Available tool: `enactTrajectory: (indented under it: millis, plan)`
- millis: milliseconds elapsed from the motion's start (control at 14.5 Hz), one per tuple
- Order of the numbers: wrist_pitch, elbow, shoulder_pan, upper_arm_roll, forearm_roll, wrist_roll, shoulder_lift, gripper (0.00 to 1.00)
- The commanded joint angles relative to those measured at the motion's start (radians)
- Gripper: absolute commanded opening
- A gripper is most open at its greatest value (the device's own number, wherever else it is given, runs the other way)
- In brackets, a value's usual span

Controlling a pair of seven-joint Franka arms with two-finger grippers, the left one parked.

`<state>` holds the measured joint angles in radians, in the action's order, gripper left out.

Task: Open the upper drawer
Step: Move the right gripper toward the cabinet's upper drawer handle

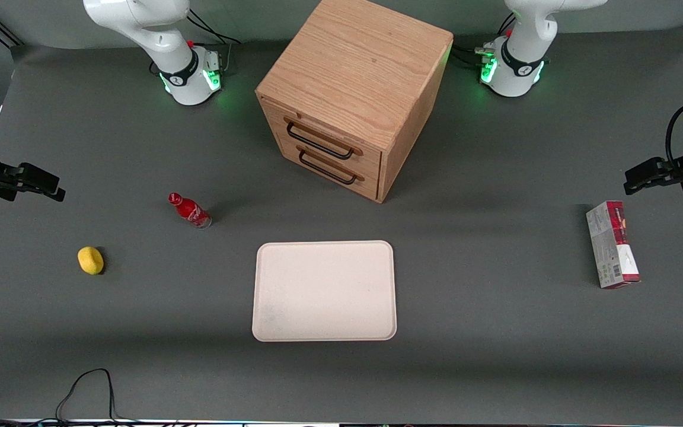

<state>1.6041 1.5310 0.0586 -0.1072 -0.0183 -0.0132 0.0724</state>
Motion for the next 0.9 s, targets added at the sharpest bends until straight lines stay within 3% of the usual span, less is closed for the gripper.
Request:
enactTrajectory:
  millis: [0,415,830]
  plan:
    - [-0.015,-0.011,0.012,-0.016,0.011,0.024,0.006,1.00]
    - [-0.013,-0.075,0.024,-0.003,0.001,0.021,0.044,1.00]
    - [-0.015,-0.212,0.206,0.004,-0.005,0.021,0.139,1.00]
